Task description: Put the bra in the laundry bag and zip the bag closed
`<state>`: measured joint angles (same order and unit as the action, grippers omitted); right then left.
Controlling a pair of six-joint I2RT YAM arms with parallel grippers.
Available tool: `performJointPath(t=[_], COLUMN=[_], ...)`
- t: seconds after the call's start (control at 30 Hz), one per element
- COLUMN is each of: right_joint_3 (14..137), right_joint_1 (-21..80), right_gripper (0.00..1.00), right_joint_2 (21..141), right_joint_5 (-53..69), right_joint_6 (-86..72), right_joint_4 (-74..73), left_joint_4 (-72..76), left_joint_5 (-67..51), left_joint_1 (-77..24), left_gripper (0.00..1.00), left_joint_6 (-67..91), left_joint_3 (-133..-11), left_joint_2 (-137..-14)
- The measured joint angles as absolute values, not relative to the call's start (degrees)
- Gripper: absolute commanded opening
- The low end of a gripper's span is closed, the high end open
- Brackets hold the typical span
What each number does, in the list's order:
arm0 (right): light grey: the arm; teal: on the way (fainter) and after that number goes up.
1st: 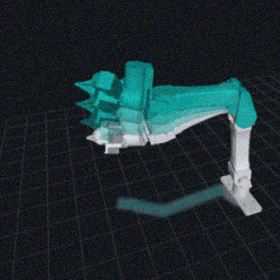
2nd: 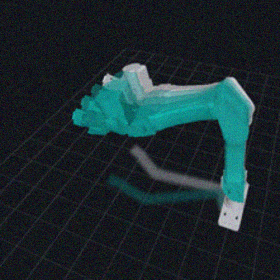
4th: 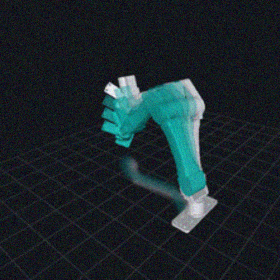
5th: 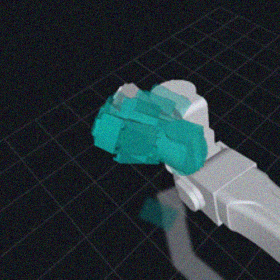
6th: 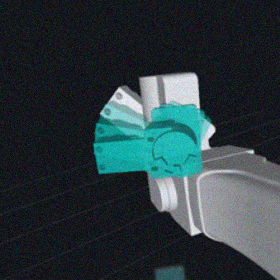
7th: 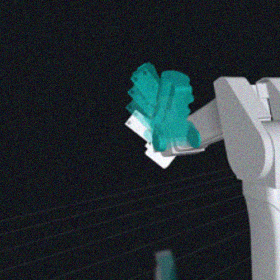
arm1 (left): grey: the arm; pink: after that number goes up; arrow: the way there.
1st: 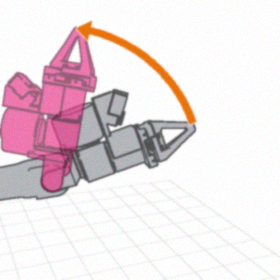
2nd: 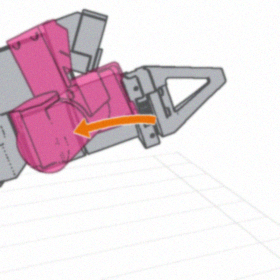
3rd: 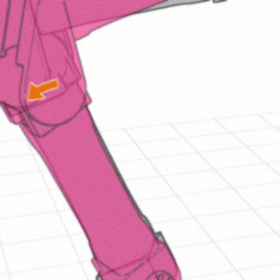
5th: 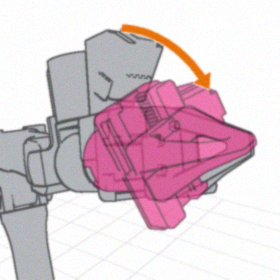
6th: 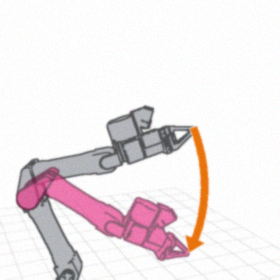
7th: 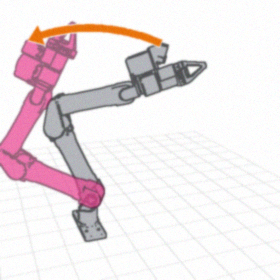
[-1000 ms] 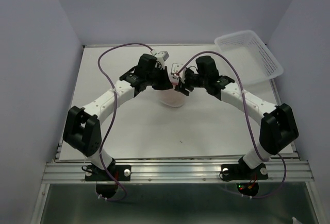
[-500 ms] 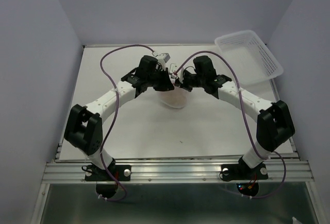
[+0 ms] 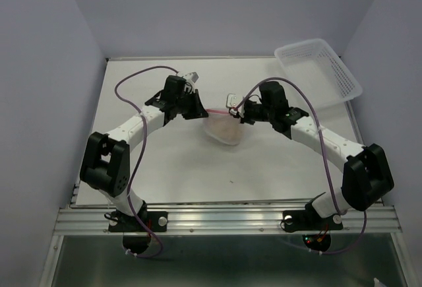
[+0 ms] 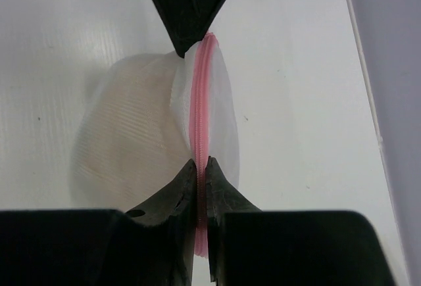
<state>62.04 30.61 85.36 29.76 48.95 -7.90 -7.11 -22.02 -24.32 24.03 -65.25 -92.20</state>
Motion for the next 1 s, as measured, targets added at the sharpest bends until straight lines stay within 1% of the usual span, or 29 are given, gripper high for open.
performJointPath(t=[0.17, 0.23, 0.27, 0.3, 0.33, 0.4, 0.43, 0.47, 0.5, 0.6, 0.73, 0.8, 0.87, 0.9, 0.93, 1.0], right_joint_3=[57.19, 55.53, 54.61, 53.98, 53.36, 52.51, 52.51, 52.66, 52.8, 53.84, 54.39, 55.24, 56.62, 57.39, 57.87, 59.05], right_joint_1=[30.17, 29.65, 29.39, 29.21, 29.04, 28.64, 28.42, 28.18, 28.08, 27.88, 29.74, 30.79, 31.59, 31.62, 31.57, 31.59], right_gripper=[0.11, 0.16, 0.25, 0.46, 0.56, 0.62, 0.68, 0.8, 0.8, 0.87, 0.89, 0.88, 0.81, 0.81, 0.78, 0.76], right_joint_2=[82.37, 82.17, 82.13, 82.11, 82.02, 81.45, 81.3, 81.17, 81.08, 81.03, 79.64, 79.22, 79.31, 79.4, 79.5, 80.05], right_joint_5=[32.03, 32.91, 33.1, 33.23, 33.15, 32.8, 33.12, 33.89, 35.05, 38.96, 39.68, 38.81, 37.32, 36.27, 35.44, 33.87], right_joint_6=[48.47, 48.18, 47.9, 47.57, 46.61, 43.57, 41.71, 39.05, 35.73, 28.47, 24.71, 23.51, 22.59, 22.48, 22.55, 23.03], right_joint_4=[-3.05, -1.37, -0.51, 0.14, 0.73, 1.34, 1.69, 2.5, 3.7, 6.24, 8.51, 8.64, 8.69, 8.71, 8.69, 8.58], left_joint_4=[-6.81, -6.83, -6.83, -6.87, -6.96, -7.25, -7.25, -7.38, -7.62, -9.63, -11.11, -12.12, -12.95, -13.1, -13.21, -13.74], left_joint_5=[-23.35, -23.57, -23.68, -23.77, -23.42, -22.44, -22.13, -21.52, -20.82, -18.92, -17.63, -16.84, -15.55, -15.29, -14.96, -14.15], left_joint_1=[-23.68, -23.64, -23.64, -23.64, -23.62, -23.09, -22.85, -22.9, -22.79, -24.71, -28.62, -30.17, -31.07, -31.16, -31.29, -31.83], left_gripper=[0.0, 0.0, 0.0, 0.0, 0.0, 0.0, 0.0, 0.0, 0.0, 0.0, 0.0, 0.0, 0.0, 0.0, 0.0, 0.0], left_joint_6=[24.75, 25.15, 25.32, 25.54, 25.56, 25.89, 26.04, 26.28, 26.65, 27.99, 29.32, 30.04, 30.74, 30.83, 30.96, 31.0], left_joint_3=[-65.21, -65.21, -65.21, -65.21, -65.21, -65.21, -65.21, -65.25, -65.3, -66.83, -69.73, -71.48, -73.12, -73.45, -73.78, -74.48], left_joint_2=[-92.77, -93.23, -93.43, -93.6, -93.65, -93.65, -93.65, -93.65, -93.65, -93.54, -92.36, -91.46, -90.35, -90.11, -89.84, -89.49])
